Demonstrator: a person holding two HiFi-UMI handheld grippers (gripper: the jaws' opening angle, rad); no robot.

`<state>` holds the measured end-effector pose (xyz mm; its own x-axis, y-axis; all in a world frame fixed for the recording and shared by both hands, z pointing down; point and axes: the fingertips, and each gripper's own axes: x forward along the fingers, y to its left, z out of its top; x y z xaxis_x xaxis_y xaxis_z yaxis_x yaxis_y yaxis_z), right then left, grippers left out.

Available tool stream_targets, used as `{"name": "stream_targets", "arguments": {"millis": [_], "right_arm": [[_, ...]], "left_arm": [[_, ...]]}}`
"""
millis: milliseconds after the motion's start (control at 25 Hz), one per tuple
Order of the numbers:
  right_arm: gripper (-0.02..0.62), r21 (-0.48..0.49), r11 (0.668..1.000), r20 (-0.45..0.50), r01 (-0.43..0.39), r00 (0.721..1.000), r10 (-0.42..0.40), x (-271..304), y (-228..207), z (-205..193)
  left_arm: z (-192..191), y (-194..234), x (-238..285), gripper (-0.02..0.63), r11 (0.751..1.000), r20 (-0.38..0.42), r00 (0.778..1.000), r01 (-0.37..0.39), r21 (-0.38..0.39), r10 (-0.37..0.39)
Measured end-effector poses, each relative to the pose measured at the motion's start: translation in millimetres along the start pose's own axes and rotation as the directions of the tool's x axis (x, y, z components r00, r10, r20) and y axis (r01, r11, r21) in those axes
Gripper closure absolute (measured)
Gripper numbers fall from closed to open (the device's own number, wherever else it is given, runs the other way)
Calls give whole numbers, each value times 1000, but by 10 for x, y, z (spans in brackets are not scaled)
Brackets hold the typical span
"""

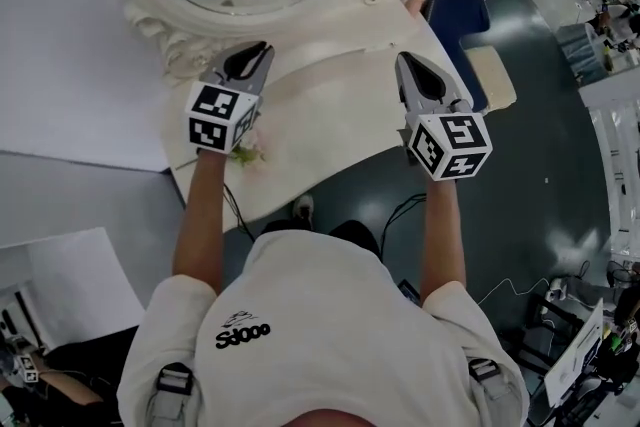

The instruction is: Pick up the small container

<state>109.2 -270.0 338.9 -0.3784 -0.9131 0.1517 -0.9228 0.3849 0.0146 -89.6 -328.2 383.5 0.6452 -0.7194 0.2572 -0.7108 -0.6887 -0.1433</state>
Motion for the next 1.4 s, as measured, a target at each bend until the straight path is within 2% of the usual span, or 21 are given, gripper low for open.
{"name": "stream_targets", "arguments": {"millis": [120,240,520,640,800,1120,1320,1400], "right_arm": [[592,0,1000,-31,-22,999,22,134,5,-71],[592,11,999,-50,-45,998,45,287,-22,-118],[592,35,993,-95,-116,988,119,646,-220,-323],[592,45,987,-125,-154,979,158,745,-267,-453],[592,57,981,-155,-183,969,190,919,-347,-633],[592,70,976,-217,-205,952,216,1110,-442,-989],[594,48,977,-257,-207,943,213,1070,-453,-1104],[592,20,977,-277,-214,937,211,1049,-438,-1144]], "left_arm": [[-152,206,56,516,998,-35,998,-46,-38,44],[-371,370,133,452,995,-86,993,-81,-64,75],[-852,741,439,368,975,-190,968,-187,-117,162],[-988,825,508,367,970,-212,959,-215,-116,188],[-1186,866,668,367,968,-217,960,-209,-138,176],[-1640,928,1058,378,958,-258,949,-228,-174,179],[-1726,972,1181,472,951,-251,946,-253,-177,205],[-1728,997,1203,481,951,-249,946,-257,-172,210]]}}
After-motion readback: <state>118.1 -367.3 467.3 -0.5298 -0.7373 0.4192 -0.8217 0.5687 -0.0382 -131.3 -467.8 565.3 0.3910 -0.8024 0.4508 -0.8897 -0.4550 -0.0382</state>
